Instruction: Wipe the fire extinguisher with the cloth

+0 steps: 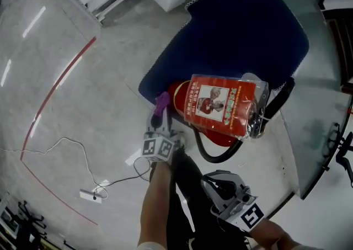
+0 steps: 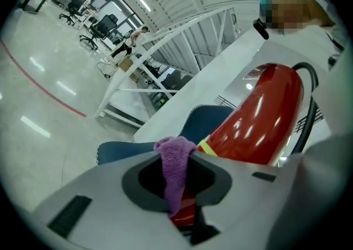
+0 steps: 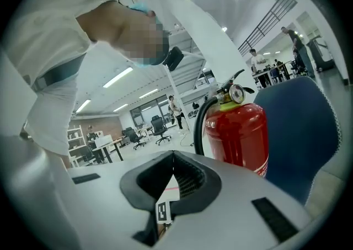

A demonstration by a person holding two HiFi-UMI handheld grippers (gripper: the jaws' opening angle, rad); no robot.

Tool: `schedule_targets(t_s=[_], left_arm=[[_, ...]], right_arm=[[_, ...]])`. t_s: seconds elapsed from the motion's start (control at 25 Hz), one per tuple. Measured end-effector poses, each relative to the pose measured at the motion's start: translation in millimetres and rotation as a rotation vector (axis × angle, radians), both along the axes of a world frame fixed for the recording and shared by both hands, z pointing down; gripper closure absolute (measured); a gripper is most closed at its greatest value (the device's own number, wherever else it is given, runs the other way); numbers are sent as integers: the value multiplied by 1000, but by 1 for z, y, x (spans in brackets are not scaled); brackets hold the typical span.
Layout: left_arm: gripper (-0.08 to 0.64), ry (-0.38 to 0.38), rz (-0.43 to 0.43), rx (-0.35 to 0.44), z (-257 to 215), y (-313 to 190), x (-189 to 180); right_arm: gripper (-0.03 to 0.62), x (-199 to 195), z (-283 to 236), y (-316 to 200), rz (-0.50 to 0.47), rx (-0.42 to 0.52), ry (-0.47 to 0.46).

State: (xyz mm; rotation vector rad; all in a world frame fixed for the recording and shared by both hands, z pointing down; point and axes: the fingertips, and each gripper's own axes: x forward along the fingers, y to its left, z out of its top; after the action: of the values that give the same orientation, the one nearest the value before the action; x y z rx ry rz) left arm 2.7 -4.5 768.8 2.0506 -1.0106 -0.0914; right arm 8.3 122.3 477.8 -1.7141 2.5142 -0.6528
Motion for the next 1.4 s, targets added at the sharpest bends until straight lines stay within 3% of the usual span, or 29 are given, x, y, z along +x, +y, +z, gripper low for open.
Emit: schedule_targets(t_s=[0.2,0.48,0.68,0.96,1.12,1.24,1.4], left_arm=[[497,85,-3,-16,-33,5,6],[497,229,-6,43,-132,4,11],[497,321,106,115,-218,8,19],[497,301,228,170,-290,16,20],[497,315,293,159,-316,29,31],[497,334,301,158,-336,32,33],[497,372,246,182,-369,29,19]], right_arm=[[578,7,-5,1,20,-3,14],[578,16,-35,8,63,23,53],[578,17,-69,18,93,43,92],[578,20,-129,19,151,102,95],[578,20,-153,23,159,124,102],[578,21,-164,28,165,128,110],[578,27,-177,32,173,130,127]])
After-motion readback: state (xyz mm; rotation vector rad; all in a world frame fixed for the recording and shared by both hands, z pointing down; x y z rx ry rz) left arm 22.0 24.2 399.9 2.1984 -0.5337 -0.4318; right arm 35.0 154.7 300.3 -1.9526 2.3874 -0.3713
